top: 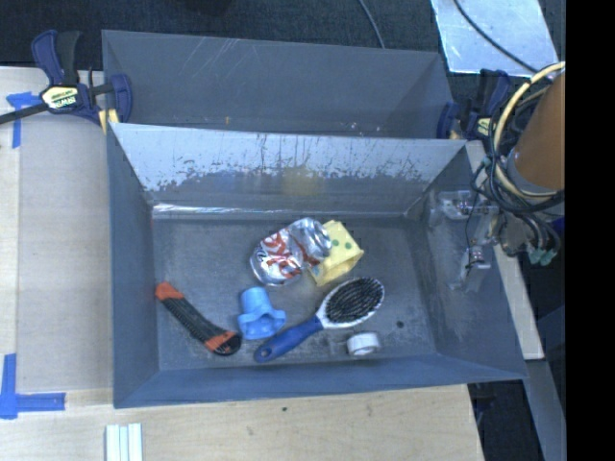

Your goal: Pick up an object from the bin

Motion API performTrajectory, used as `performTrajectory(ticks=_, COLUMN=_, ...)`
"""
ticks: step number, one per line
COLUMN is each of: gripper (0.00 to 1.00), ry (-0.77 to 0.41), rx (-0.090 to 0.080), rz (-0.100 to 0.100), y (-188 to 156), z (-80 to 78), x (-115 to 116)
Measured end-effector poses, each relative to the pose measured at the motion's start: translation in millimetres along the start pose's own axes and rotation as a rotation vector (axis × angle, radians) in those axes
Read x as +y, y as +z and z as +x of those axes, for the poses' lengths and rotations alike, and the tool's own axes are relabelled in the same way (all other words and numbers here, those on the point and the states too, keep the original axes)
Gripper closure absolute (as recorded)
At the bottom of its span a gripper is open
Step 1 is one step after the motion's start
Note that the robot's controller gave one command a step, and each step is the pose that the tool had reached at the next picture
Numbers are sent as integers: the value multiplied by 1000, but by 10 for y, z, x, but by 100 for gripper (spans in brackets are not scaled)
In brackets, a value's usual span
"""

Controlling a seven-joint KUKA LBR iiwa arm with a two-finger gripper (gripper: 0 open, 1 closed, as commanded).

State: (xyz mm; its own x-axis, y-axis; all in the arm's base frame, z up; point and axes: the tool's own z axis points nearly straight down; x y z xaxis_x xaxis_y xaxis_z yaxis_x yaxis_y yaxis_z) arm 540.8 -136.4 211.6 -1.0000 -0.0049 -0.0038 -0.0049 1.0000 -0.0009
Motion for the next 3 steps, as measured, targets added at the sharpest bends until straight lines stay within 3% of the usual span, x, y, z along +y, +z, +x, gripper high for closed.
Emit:
performTrajectory(ticks=1, gripper=0, ry=0, rx=0, rz=0, y=1, z=0, x=0)
performTrajectory(ticks=2, gripper=0, ry=5, rx=-12, rz=4, y=240, z=-3, x=101)
performTrajectory(ticks=3, gripper=100, ry=-8, rx=-15, rz=5, y=692, z=-263, x=90)
